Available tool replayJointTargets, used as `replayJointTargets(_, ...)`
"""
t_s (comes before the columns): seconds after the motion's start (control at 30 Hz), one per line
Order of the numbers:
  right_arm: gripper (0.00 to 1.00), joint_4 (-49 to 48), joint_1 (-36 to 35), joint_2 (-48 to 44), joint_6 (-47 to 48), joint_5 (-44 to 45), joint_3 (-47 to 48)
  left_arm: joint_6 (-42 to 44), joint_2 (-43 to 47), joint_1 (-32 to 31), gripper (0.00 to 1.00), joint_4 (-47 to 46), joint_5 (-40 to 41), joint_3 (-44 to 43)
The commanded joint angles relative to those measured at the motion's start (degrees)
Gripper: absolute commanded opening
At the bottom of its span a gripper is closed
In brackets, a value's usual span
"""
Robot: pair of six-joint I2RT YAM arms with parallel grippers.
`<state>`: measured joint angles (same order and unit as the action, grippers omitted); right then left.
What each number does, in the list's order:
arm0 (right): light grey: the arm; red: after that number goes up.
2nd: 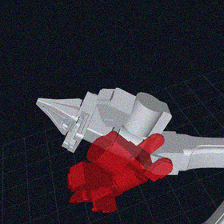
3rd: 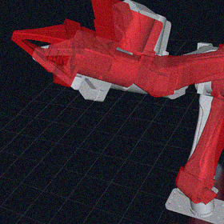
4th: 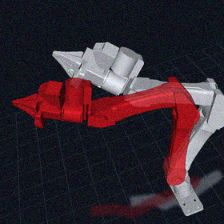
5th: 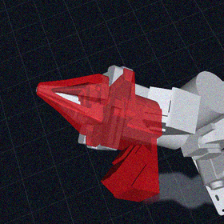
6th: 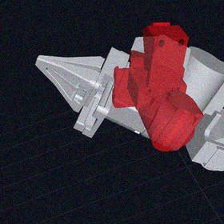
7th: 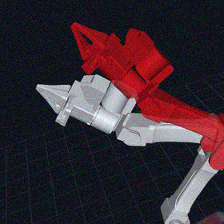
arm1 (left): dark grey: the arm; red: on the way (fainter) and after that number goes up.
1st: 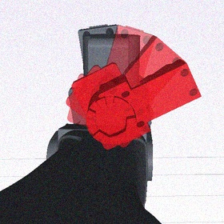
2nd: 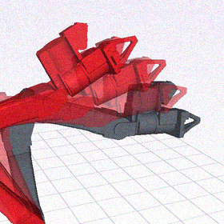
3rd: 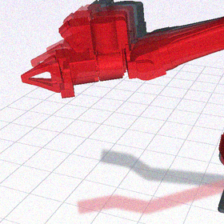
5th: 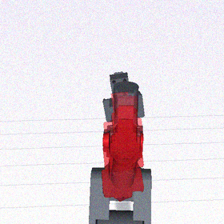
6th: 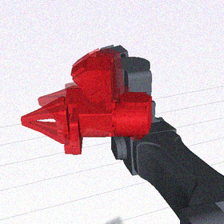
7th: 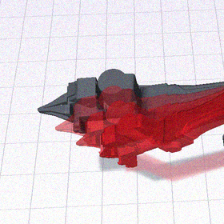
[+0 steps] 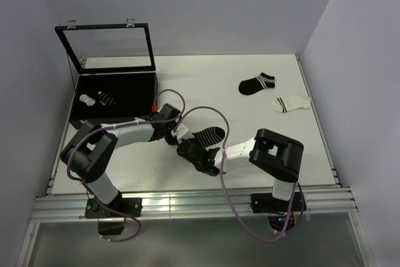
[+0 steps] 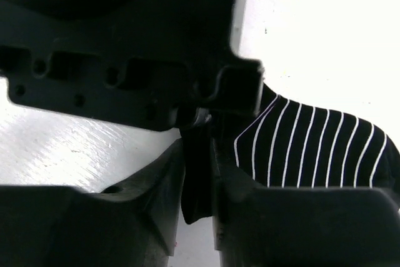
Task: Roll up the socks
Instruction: Roll the sock at the center of the board.
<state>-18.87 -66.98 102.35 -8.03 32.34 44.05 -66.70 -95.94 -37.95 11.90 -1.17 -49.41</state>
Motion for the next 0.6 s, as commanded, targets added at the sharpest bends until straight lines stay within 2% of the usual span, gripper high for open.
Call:
replayJointTargets(0.0, 0.25, 2.35, -0.08, 2.24, -2.68, -1.74, 1.47, 0.96, 0.05, -0.37, 0.05, 6.12, 1.70, 2.30)
replayJointTargets(0.13, 0.11, 4.63, 1.15, 2.77, -5.06, -3.86, 1.65, -0.80, 1.01, -0.36, 0.05, 5.15, 0.65, 3.00)
replayJointTargets(0.2, 0.00, 4.20, 2.29, 1.73, -6.20, -5.43, 0.25, -1.68, 1.98, -0.28, 0.06, 4.45, 0.64, 3.79)
replayJointTargets(0.3, 0.00, 1.30, 5.09, -0.38, -7.35, -11.05, -3.09, -3.61, 4.88, -0.28, 0.10, 3.49, 0.91, 5.11)
replayJointTargets(0.33, 0.00, 0.34, 6.24, -2.13, -7.78, -16.11, -5.10, -4.75, 6.97, -0.28, 0.11, 3.22, 0.91, 5.55)
replayJointTargets(0.43, 0.00, -4.49, 11.68, -5.47, -9.28, -24.49, -8.35, -7.12, 11.11, -0.28, 0.27, 1.90, 3.08, 7.30)
replayJointTargets(0.57, 0.00, -8.63, 17.05, -7.77, -12.35, -37.92, -11.00, -9.24, 15.78, -0.28, 0.38, -0.03, 4.77, 9.94)
